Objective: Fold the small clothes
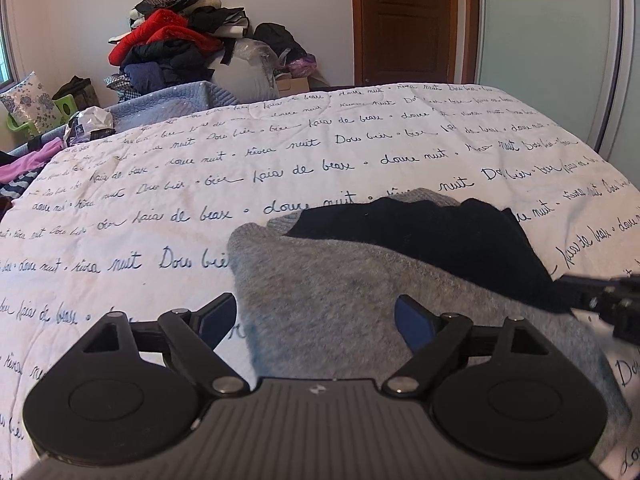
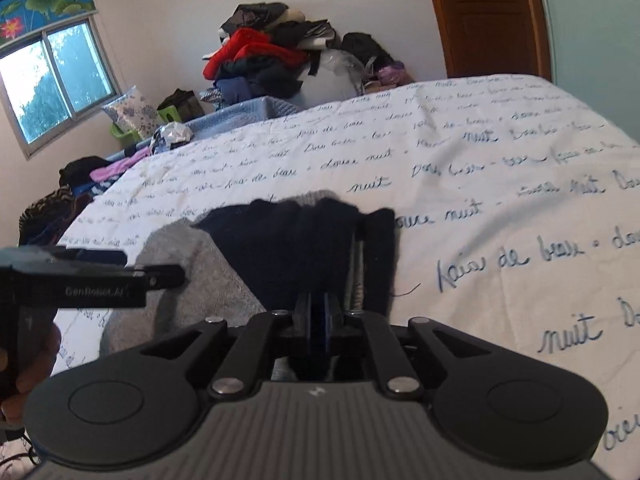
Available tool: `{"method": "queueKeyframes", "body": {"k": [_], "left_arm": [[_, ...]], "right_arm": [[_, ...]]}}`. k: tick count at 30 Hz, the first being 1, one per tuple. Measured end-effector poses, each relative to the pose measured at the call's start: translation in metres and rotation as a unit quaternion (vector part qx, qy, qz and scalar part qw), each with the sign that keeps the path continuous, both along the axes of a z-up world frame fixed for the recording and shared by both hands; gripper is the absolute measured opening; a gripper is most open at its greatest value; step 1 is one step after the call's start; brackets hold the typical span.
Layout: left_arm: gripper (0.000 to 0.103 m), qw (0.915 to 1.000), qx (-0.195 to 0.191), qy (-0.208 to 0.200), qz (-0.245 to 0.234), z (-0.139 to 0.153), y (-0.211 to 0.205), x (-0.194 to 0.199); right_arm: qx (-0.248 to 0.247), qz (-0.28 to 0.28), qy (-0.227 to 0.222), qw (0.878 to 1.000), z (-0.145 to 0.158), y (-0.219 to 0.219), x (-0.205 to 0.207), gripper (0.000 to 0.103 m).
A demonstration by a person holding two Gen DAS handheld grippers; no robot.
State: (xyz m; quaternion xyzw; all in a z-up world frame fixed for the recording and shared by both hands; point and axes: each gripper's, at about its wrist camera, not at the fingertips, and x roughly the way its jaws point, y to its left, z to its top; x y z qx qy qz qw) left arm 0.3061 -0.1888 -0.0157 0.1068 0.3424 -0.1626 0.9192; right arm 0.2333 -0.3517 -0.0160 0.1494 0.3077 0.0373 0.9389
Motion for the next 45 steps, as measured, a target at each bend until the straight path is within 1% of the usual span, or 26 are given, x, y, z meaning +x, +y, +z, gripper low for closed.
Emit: {"method": "queueKeyframes", "body": {"k": [1,2,3,4,6,8,11,13,14,16,19,21,22,25,26,28,30,31,32,33,34,35,37,38,42,45], "left_arm": [[0.087,1.0000,-0.003,0.000,-0.001,0.001,0.006,-0.004],[0.088,1.0000,-0.007,-0.001,-0.003,0.002,0.012,-0.008],[0.088,0.9999,-0.012,-0.002,-0.005,0.003,0.018,-0.011],[0.089,0.9999,-0.015,-0.003,-0.005,0.004,0.025,-0.015],[0.093,0.9996,-0.026,-0.003,-0.001,0.005,0.039,-0.019],[0.095,0.9988,-0.048,0.007,0.005,0.004,0.056,-0.018],[0.096,0.9956,-0.085,0.036,0.015,-0.002,0.077,-0.006],[0.096,0.9912,-0.111,0.068,0.024,-0.010,0.089,0.008],[0.096,0.9877,-0.126,0.089,0.024,-0.015,0.094,0.016],[0.096,0.9765,-0.167,0.135,0.017,-0.025,0.100,0.034],[0.097,0.9583,-0.224,0.177,0.010,-0.039,0.103,0.056],[0.097,0.9499,-0.250,0.188,0.003,-0.044,0.102,0.066],[0.097,0.9462,-0.262,0.190,0.000,-0.046,0.101,0.070],[0.099,0.9341,-0.298,0.196,-0.016,-0.050,0.096,0.077],[0.099,0.9322,-0.304,0.196,-0.022,-0.051,0.092,0.079],[0.097,0.9324,-0.307,0.188,-0.028,-0.051,0.085,0.080],[0.088,0.9348,-0.307,0.177,-0.023,-0.052,0.081,0.084],[0.080,0.9354,-0.306,0.176,-0.016,-0.052,0.079,0.088],[0.074,0.9335,-0.311,0.178,-0.011,-0.053,0.078,0.093],[0.068,0.9293,-0.322,0.181,-0.011,-0.053,0.079,0.099],[0.051,0.9261,-0.328,0.186,-0.012,-0.054,0.081,0.104],[0.036,0.9249,-0.327,0.194,-0.011,-0.055,0.079,0.109],[0.027,0.9260,-0.321,0.198,-0.016,-0.055,0.077,0.114],[0.024,0.9292,-0.316,0.191,-0.020,-0.053,0.074,0.113],[0.022,0.9452,-0.287,0.149,-0.040,-0.034,0.059,0.107],[0.021,0.9497,-0.281,0.125,-0.061,-0.018,0.045,0.107]], "right_arm": [[-0.005,-0.003,-0.003,1.000,0.003,-0.001,-0.003,0.032],[-0.008,-0.004,-0.007,1.000,0.006,-0.004,-0.006,0.042],[-0.004,-0.003,-0.012,1.000,0.008,-0.008,-0.010,0.065],[0.003,-0.003,-0.017,1.000,0.009,-0.013,-0.013,0.076],[0.018,-0.003,-0.020,1.000,0.009,-0.022,-0.017,0.076],[0.040,-0.003,-0.016,0.999,0.007,-0.034,-0.017,0.076],[0.100,0.009,-0.006,0.995,-0.004,-0.050,-0.011,0.076],[0.143,0.016,0.004,0.990,-0.014,-0.059,-0.003,0.076],[0.161,0.016,0.011,0.987,-0.020,-0.063,0.002,0.076],[0.190,0.018,0.027,0.981,-0.031,-0.070,0.014,0.076],[0.234,0.036,0.038,0.971,-0.045,-0.075,0.032,0.078],[0.254,0.052,0.038,0.965,-0.047,-0.077,0.043,0.078],[0.263,0.069,0.039,0.962,-0.048,-0.076,0.049,0.078],[0.270,0.101,0.049,0.956,-0.050,-0.068,0.070,0.078],[0.269,0.114,0.049,0.955,-0.050,-0.063,0.078,0.078],[0.266,0.123,0.050,0.955,-0.050,-0.055,0.091,0.078],[0.272,0.122,0.047,0.953,-0.050,-0.050,0.103,0.075],[0.273,0.120,0.046,0.954,-0.050,-0.048,0.107,0.066],[0.273,0.116,0.049,0.954,-0.051,-0.048,0.112,0.060],[0.276,0.114,0.053,0.953,-0.054,-0.048,0.116,0.048],[0.281,0.111,0.057,0.952,-0.057,-0.049,0.118,0.036],[0.279,0.111,0.059,0.952,-0.058,-0.048,0.120,0.032],[0.268,0.109,0.050,0.956,-0.058,-0.047,0.117,0.028],[0.262,0.108,0.045,0.958,-0.056,-0.047,0.114,0.028],[0.206,0.105,0.009,0.973,-0.036,-0.038,0.101,0.026],[0.174,0.099,-0.019,0.980,-0.020,-0.038,0.091,0.025]]}}
